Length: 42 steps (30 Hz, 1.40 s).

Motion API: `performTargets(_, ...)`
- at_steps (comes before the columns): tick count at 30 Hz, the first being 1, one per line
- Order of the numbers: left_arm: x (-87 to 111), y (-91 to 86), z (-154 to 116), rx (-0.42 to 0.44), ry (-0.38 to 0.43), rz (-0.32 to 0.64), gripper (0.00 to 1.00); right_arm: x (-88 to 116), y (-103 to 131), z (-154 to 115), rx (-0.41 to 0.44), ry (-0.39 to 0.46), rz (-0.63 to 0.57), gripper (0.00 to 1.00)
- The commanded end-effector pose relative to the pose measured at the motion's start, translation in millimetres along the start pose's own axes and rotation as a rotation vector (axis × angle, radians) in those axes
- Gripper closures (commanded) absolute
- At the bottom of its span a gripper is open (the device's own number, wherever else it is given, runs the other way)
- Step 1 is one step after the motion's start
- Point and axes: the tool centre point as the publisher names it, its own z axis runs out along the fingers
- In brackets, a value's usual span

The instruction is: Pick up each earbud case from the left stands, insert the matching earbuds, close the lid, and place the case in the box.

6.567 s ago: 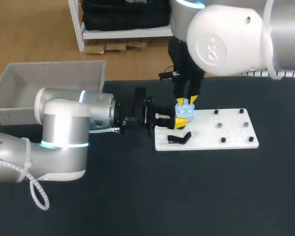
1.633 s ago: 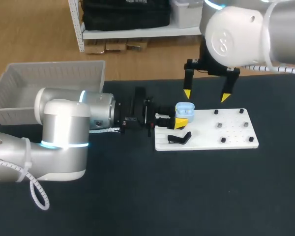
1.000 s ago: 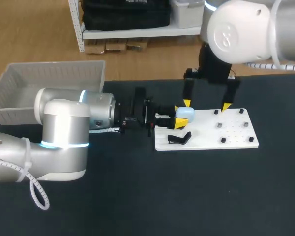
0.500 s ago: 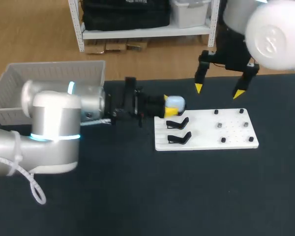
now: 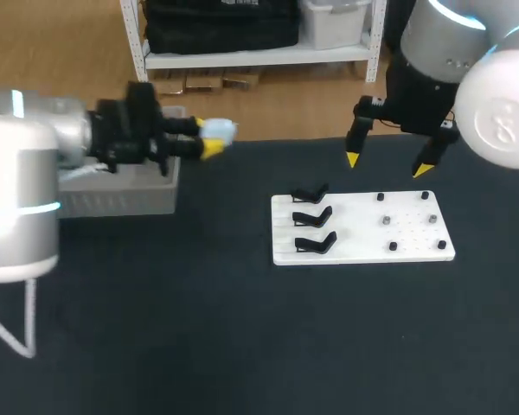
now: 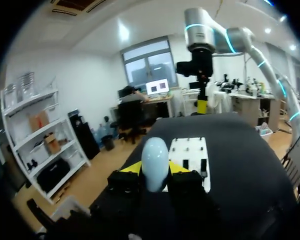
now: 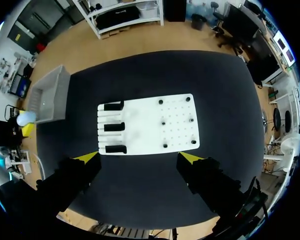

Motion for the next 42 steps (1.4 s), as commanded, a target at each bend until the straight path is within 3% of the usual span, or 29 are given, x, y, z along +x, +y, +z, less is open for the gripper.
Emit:
performTargets(1, 8.2, 18.2, -56.2, -0.145, 0.106, -0.044, 1.00, 3.1, -1.3, -0.5, 0.000, -0.016, 0.002, 0.00)
performTargets(7, 47.0, 52.3, -80.7, -0.233, 0.240, -0.131, 1.00, 3.1, -1.3, -0.5, 0.000, -0.016, 0.002, 0.00)
performTargets(21, 119.6, 120.7, -64.5, -0.293, 0.242, -0.352, 1.00, 3.1, -1.3, -0.5, 0.000, -0.016, 0.002, 0.00)
performTargets(27, 141.0, 129.6, -65.9, -0.300, 0.250, -0.406, 1.00, 3.1, -1.3, -0.5, 0.000, -0.016, 0.002, 0.00)
performTargets(33, 143.1, 125.0, -66.2, -0.289, 0.273, -0.407, 1.00, 3.1, -1.3, -0.5, 0.000, -0.016, 0.002, 0.00)
performTargets(36, 138.2, 120.3, -67.8, -0.288, 0.291, -0.391, 0.38, 3.1, -1.3, -0.5, 0.000, -0.016, 0.002, 0.00)
performTargets(37, 136.6, 118.7, -68.7, -0.287, 0.297, -0.385, 0.00, 3.1, -1.3, -0.5, 0.000, -0.016, 0.002, 0.00)
performTargets(42, 127.8, 109.3, -73.6, -0.289, 0.305, -0.358, 0.00, 3.1, -1.3, -0.5, 0.000, -0.016, 0.002, 0.00)
